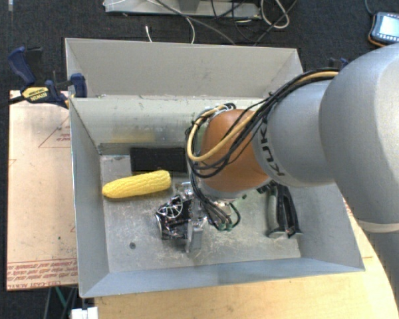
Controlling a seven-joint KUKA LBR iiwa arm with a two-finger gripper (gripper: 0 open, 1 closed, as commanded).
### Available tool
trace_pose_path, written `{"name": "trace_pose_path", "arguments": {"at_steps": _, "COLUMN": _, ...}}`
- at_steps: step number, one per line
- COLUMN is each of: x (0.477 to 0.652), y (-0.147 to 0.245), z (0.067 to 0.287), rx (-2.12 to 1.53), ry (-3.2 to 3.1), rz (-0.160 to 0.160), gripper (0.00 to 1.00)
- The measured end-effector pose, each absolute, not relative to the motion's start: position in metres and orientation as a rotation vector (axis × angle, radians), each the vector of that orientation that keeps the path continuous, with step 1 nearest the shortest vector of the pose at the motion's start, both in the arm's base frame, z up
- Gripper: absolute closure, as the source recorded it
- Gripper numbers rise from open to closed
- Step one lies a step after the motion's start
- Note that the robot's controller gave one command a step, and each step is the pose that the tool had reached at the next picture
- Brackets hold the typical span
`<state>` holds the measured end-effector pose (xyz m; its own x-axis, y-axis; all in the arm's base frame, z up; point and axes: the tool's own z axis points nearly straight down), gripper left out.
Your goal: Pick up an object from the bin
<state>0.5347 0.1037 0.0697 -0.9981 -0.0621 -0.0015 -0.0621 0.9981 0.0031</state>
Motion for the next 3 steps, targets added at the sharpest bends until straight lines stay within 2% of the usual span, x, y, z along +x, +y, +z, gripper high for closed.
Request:
{"name": "trace_pose_path", "arguments": {"at_steps": 1, "x": 0.531, "y": 0.112, "z": 0.069, "rx": 0.317, "ry": 3.118, "rz": 0.013, "gripper": 0.0}}
{"name": "trace_pose_path", "arguments": {"at_steps": 2, "x": 0.52, "y": 0.12, "z": 0.069, "rx": -0.022, "ry": 3.141, "rz": 0.007, "gripper": 1.0}}
{"name": "trace_pose_path", "arguments": {"at_steps": 3, "x": 0.52, "y": 0.12, "z": 0.069, "rx": -0.022, "ry": 3.141, "rz": 0.007, "gripper": 1.0}}
